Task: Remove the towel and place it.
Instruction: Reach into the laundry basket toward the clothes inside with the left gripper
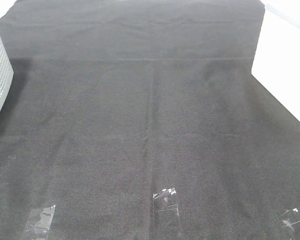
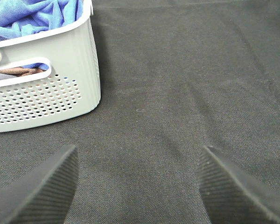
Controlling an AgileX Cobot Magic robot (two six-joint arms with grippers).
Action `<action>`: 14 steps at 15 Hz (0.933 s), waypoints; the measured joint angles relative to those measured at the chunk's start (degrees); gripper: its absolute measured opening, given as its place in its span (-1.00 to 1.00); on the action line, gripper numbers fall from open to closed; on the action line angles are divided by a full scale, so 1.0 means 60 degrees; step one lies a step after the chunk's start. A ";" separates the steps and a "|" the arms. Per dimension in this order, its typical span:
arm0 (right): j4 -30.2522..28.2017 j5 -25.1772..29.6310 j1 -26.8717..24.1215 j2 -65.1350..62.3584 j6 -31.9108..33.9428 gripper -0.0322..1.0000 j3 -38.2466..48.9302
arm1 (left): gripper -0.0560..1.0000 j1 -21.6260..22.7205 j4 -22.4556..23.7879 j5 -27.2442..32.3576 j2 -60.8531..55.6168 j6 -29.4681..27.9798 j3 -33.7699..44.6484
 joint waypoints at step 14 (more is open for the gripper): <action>0.0000 0.0000 0.0000 0.0000 0.0000 0.40 0.0000 | 0.55 0.0000 0.0000 0.0000 0.0000 0.0000 0.0000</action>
